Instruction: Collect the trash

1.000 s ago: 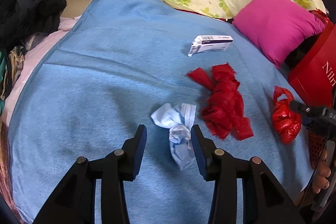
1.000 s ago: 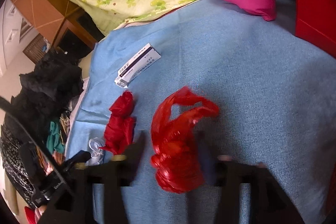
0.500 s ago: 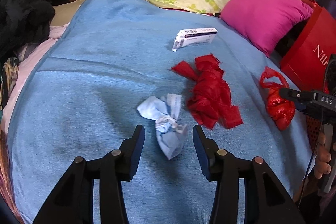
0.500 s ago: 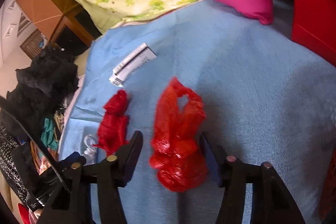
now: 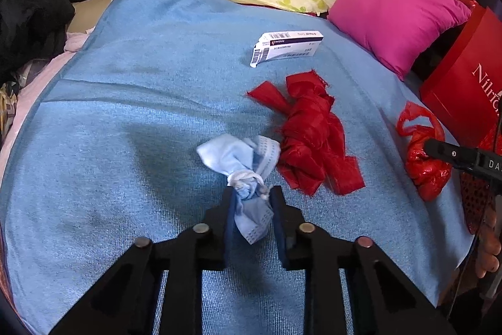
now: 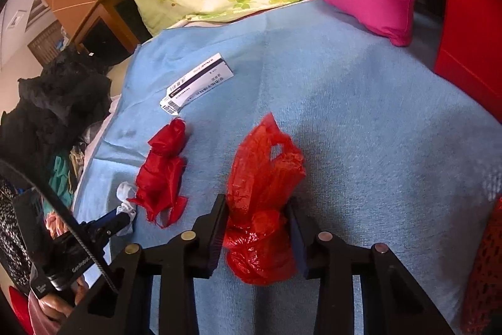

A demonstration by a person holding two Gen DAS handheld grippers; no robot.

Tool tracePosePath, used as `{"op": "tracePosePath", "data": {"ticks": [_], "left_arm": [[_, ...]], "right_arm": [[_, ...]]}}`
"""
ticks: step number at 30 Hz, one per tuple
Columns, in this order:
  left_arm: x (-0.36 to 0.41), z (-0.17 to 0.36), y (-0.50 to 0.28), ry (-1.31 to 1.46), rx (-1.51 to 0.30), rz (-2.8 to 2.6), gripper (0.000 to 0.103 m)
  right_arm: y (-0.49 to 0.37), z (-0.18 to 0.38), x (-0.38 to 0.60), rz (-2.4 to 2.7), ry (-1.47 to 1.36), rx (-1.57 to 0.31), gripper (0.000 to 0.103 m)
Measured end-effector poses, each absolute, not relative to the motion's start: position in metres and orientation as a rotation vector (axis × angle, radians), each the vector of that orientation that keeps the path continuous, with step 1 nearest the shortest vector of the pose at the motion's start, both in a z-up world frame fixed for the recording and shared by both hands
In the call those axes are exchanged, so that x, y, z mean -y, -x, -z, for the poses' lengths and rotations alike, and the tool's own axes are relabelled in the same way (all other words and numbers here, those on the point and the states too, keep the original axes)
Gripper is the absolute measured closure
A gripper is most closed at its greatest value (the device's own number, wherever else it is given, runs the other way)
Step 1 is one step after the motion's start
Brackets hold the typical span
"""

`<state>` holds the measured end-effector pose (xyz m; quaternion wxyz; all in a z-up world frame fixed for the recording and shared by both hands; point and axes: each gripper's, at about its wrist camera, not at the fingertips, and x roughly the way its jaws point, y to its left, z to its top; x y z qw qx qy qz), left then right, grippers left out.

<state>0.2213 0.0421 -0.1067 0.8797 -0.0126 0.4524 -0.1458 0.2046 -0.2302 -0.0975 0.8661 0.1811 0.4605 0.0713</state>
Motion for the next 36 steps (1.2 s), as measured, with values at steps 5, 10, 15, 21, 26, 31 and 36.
{"op": "tracePosePath", "data": {"ticks": [5, 10, 15, 21, 26, 31, 36], "left_arm": [[-0.041, 0.100, -0.215, 0.011, -0.911, 0.307, 0.086], [-0.047, 0.084, -0.204, 0.032, -0.859, 0.303, 0.087], [-0.055, 0.065, -0.190, 0.052, -0.790, 0.279, 0.087], [-0.050, 0.046, -0.170, 0.023, -0.706, 0.233, 0.087], [-0.038, 0.033, -0.142, -0.016, -0.650, 0.190, 0.087], [-0.019, 0.028, -0.117, -0.027, -0.633, 0.208, 0.087], [-0.001, 0.014, -0.102, -0.049, -0.613, 0.220, 0.087]], "right_arm": [[-0.196, 0.083, 0.235, -0.159, -0.380, -0.918, 0.064], [-0.187, 0.067, 0.236, -0.167, -0.375, -0.875, 0.064], [-0.176, 0.051, 0.234, -0.179, -0.354, -0.824, 0.064], [-0.160, 0.030, 0.234, -0.204, -0.346, -0.738, 0.064], [-0.145, 0.012, 0.233, -0.216, -0.329, -0.665, 0.064], [-0.133, 0.001, 0.233, -0.225, -0.319, -0.613, 0.064], [-0.120, -0.006, 0.234, -0.226, -0.308, -0.579, 0.064]]}}
